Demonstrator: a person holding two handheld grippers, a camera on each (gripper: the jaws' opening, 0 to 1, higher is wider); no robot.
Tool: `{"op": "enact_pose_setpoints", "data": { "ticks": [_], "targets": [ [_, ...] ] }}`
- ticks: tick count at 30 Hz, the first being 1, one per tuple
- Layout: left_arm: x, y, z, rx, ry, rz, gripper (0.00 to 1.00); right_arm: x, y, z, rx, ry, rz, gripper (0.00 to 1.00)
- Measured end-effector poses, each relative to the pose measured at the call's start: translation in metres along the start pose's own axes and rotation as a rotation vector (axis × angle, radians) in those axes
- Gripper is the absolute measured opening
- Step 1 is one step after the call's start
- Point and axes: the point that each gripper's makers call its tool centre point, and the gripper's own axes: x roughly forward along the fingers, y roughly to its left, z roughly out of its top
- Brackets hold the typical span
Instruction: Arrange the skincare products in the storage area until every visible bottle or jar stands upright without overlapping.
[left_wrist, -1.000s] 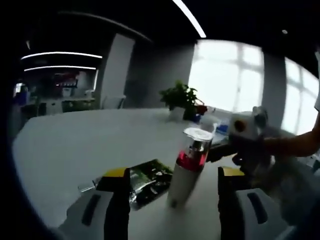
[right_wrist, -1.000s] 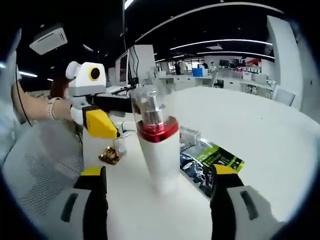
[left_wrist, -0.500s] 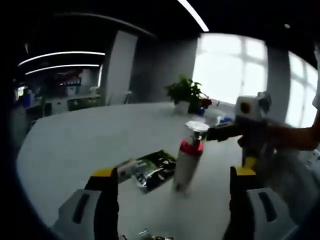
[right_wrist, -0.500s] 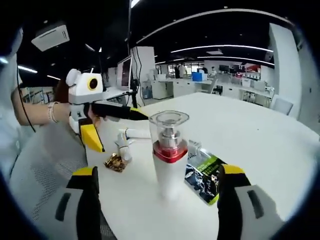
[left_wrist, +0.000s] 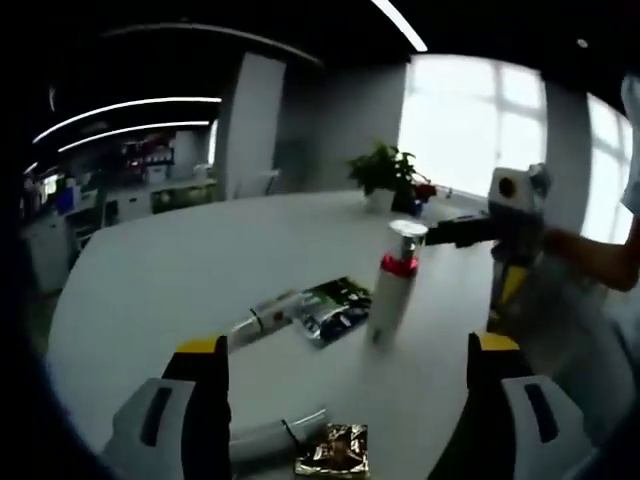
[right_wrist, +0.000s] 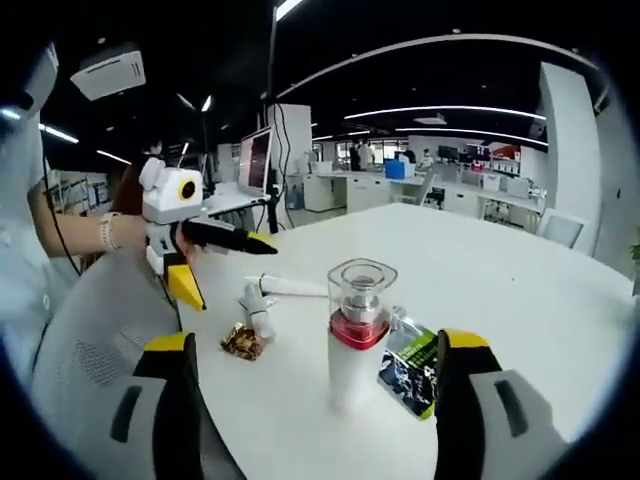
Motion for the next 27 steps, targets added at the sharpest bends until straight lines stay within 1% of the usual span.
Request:
{"op": "enact_pose_setpoints", "data": {
  "ticks": [2,4,5,6,7,8,10,12,16,18,20,21,22,23,24,25,27],
  "targets": [
    [-0.002,0.002,-0.002,0.006,0.018,-0.005,0.97,-0.001,0.002,0.001,-0.012,-0.006,-0.005,0.99],
    [-0.004,0.005,-0.007,0.065,0.065,-0.007,0.97,-0.002,0.003,0.0,0.009,0.005,0.002,0.99],
    [-0.005,0.008,-0.011,0.098,0.108,-0.008,0.97,-0.003,0.004,-0.001,0.015,0.006,0.005,0.99],
    [-0.005,0.009,-0.014,0.116,0.13,-0.011,0.97,-0.003,0.005,-0.002,0.016,0.008,0.007,0.99],
    [-0.005,0.011,-0.016,0.151,0.151,-0.021,0.97,-0.003,0.006,-0.003,0.012,0.012,0.005,0.99],
    [-0.005,0.012,-0.018,0.162,0.164,-0.025,0.97,-0.003,0.006,-0.004,0.006,0.015,0.002,0.99],
    [-0.003,0.016,-0.02,0.157,0.175,-0.024,0.97,-0.003,0.007,-0.004,-0.012,0.018,-0.007,0.99],
    [-0.002,0.019,-0.026,0.17,0.21,-0.032,0.97,-0.003,0.008,-0.005,-0.012,0.023,-0.008,0.99],
    [0.0,0.03,-0.03,0.202,0.249,-0.029,0.97,-0.004,0.008,-0.007,-0.006,0.027,-0.015,0.99],
    [0.0,0.042,-0.031,0.213,0.269,-0.007,0.97,-0.005,0.008,-0.007,-0.005,0.026,-0.019,0.99],
    [0.0,0.053,-0.03,0.205,0.276,0.017,0.97,-0.006,0.007,-0.01,-0.023,0.041,-0.038,0.99],
    [0.001,0.058,-0.03,0.184,0.273,0.034,0.97,-0.007,0.007,-0.014,-0.034,0.06,-0.041,0.99],
    [0.002,0.067,-0.029,0.125,0.271,0.075,0.97,-0.007,0.007,-0.015,-0.034,0.064,-0.042,0.99],
    [0.003,0.072,-0.028,0.11,0.268,0.088,0.94,-0.007,0.007,-0.016,-0.033,0.064,-0.043,0.99],
    [0.004,0.076,-0.027,0.119,0.265,0.094,0.91,-0.007,0.006,-0.017,-0.027,0.066,-0.045,0.99],
    [0.006,0.081,-0.028,0.132,0.28,0.107,0.9,-0.007,0.007,-0.017,-0.022,0.068,-0.045,0.99],
    [0.008,0.088,-0.032,0.137,0.312,0.119,0.9,-0.008,0.005,-0.016,-0.021,0.062,-0.054,0.99]
  ]
}}
